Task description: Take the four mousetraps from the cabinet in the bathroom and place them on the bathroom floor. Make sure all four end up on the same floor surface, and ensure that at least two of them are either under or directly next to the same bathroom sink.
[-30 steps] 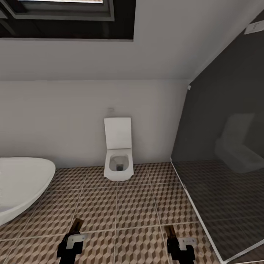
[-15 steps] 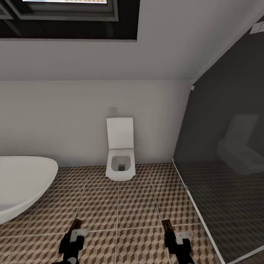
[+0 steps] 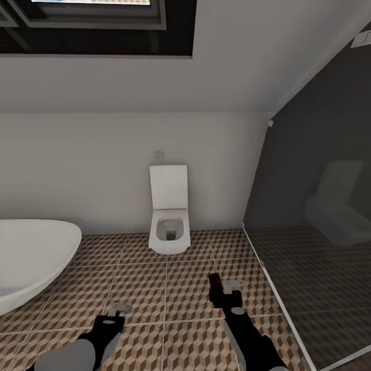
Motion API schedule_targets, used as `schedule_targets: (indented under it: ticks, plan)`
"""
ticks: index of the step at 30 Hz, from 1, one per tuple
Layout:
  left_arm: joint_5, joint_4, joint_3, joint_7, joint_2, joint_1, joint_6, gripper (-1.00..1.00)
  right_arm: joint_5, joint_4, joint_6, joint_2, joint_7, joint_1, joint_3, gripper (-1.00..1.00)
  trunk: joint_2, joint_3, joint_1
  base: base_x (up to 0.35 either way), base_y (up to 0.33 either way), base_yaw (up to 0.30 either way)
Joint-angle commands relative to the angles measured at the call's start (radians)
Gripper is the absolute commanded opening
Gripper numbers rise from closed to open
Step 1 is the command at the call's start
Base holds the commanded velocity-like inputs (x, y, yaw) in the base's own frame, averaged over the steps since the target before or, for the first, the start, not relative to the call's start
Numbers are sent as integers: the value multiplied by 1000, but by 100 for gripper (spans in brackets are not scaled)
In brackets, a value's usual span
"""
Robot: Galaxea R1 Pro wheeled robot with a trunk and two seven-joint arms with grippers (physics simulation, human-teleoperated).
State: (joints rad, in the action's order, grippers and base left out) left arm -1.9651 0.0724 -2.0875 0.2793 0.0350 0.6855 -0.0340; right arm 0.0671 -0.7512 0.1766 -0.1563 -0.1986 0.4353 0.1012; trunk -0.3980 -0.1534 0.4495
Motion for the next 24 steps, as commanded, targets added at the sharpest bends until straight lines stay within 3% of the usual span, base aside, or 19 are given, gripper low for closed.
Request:
schedule_targets:
  ticks: [1,3,6,8,11,13,15,20,24]
  plan:
    - [-7,1,-8,2,-2,19,-48,-100,4,0,27,-8,-9,20,3,-100,-2,-2,1,0,0,0]
    - [-7,1,-8,1,-4,45,-113,-100,5,6,46,-16,-9,52,3,-100,-2,-2,1,0,0,0]
    - [-7,1,-8,0,8,139,-195,-100,5,41,104,-18,-12,119,3,-100,-2,-2,1,0,0,0]
    - [-8,2,-8,0,16,192,-230,-100,5,55,116,-18,-15,133,3,-100,-2,-2,1,0,0,0]
    - [-8,3,-8,0,23,284,-345,-100,4,65,125,-18,-17,145,3,-100,-2,-2,1,0,0,0]
    - [-8,3,-8,0,24,318,-382,-100,4,67,128,-18,-17,147,3,-100,-2,-2,1,0,0,0]
    - [-7,2,-7,0,24,333,-382,-100,3,68,129,-18,-18,148,3,-100,-2,-2,1,0,0,0]
    - [-6,-6,-8,0,31,341,-221,-100,2,69,130,-18,-18,149,3,-100,-2,-2,1,0,0,0]
    - [-6,-33,-10,0,31,342,-166,-100,1,69,131,-18,-18,149,4,-100,-2,-2,1,0,0,0]
